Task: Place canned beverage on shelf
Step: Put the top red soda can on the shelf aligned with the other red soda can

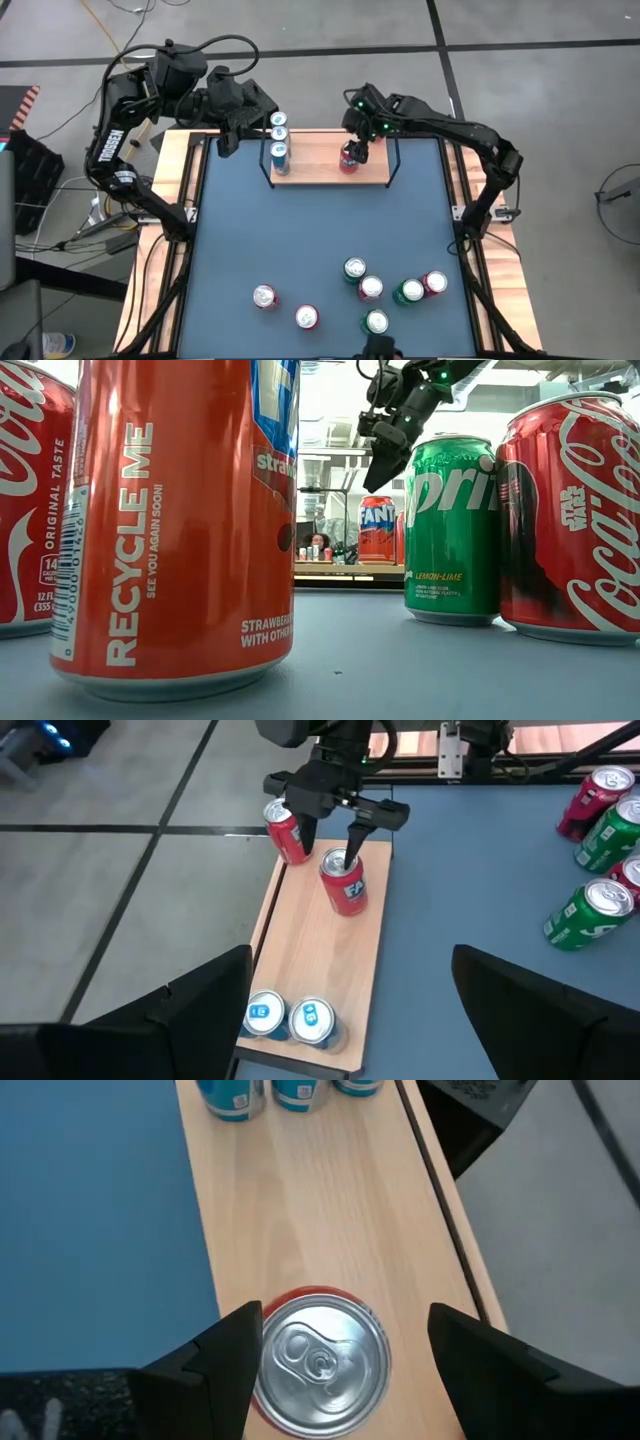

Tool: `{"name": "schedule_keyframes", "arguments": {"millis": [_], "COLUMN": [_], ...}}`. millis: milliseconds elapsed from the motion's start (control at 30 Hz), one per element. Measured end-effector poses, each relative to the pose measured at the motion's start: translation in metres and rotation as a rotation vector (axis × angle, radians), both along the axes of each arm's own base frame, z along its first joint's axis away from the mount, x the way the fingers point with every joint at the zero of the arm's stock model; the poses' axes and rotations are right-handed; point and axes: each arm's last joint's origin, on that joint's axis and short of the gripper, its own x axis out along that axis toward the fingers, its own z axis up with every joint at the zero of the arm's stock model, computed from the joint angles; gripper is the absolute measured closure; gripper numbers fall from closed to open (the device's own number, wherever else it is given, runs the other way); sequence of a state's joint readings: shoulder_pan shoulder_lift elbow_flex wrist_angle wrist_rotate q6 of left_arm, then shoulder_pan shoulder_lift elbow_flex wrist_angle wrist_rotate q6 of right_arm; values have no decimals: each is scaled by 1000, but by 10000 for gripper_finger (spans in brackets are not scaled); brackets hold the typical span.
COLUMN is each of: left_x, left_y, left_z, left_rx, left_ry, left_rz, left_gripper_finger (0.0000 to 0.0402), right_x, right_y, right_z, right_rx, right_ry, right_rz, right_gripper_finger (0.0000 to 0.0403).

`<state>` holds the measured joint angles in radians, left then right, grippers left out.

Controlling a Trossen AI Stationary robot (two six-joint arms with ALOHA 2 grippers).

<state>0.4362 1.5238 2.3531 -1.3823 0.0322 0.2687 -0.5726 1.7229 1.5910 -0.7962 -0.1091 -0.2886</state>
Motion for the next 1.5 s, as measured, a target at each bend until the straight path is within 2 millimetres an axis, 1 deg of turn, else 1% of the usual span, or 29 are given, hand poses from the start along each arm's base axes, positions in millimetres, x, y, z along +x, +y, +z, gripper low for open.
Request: {"name": "schedule_keyframes", "arguments": {"millis": [233, 900, 1267, 1433, 1500], "left_x": [0, -1, -1, -1, -1], "left_y": [0, 0, 0, 0, 0], "left_z": [0, -2, -2, -2, -2], "left_rx": [0, -13, -15, -11, -10], "left_ry": [0, 18, 17, 18, 17], "left_rz": [0, 2, -1, -3, -3], "left_gripper_finger": [74, 74, 74, 74, 74], "right_x": [-2, -5, 8, 10, 9], "right_y": [-2, -5, -8, -7, -7], "right_z": [0, -4, -23, -24, -22], "right_rx": [62, 31, 59, 100, 94], "right_ry": [-28, 1, 43, 23, 16], "right_rz": [2, -15, -3, 13, 12], "right_gripper_finger": [117, 117, 116, 116, 113]}}
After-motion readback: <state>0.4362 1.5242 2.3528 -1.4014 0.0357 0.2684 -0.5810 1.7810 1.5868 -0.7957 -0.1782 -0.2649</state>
